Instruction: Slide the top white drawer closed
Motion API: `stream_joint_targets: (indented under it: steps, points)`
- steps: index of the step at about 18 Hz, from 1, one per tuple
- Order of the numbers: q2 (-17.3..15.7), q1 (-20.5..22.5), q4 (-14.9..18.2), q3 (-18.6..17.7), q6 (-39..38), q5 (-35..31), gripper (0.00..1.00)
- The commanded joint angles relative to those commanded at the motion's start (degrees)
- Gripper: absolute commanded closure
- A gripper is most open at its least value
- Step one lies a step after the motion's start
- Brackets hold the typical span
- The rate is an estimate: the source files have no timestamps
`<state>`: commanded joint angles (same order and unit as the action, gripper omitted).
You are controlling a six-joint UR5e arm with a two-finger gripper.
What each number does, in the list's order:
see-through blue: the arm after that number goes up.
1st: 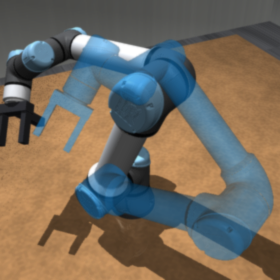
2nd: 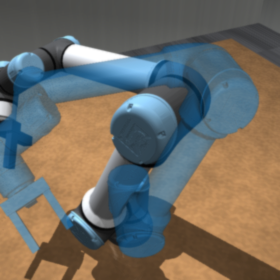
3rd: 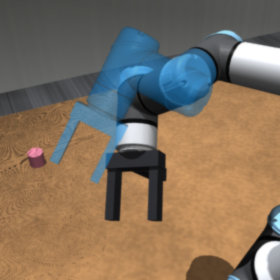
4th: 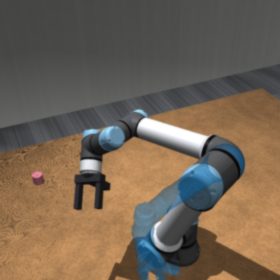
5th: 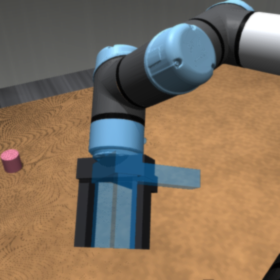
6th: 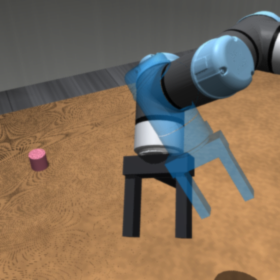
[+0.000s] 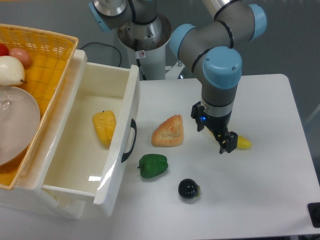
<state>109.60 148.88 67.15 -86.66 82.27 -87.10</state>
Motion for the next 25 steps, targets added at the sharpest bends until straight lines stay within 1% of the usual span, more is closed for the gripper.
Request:
stream_joint_targets:
  steps: [3, 6, 12, 16, 20, 25]
  points:
    - [-0.17, 0.44, 0.0, -0.87, 0.0, 0.71, 0.0]
    - [-0.61, 0.62, 0.0, -3.07, -0.18, 0.71, 0.0]
    - [-0.62, 1.85, 0.17, -3.08, -0.79, 0.71, 0.0]
    - [-0.53, 2.11, 0.44, -3.08, -6.23, 1.58, 0.0]
    - [-0.18, 2.11, 0.62, -3.16, -7.73, 1.94, 0.0]
    - [0.17, 1.85, 0.62, -3.25, -15.28, 3.69, 0.0]
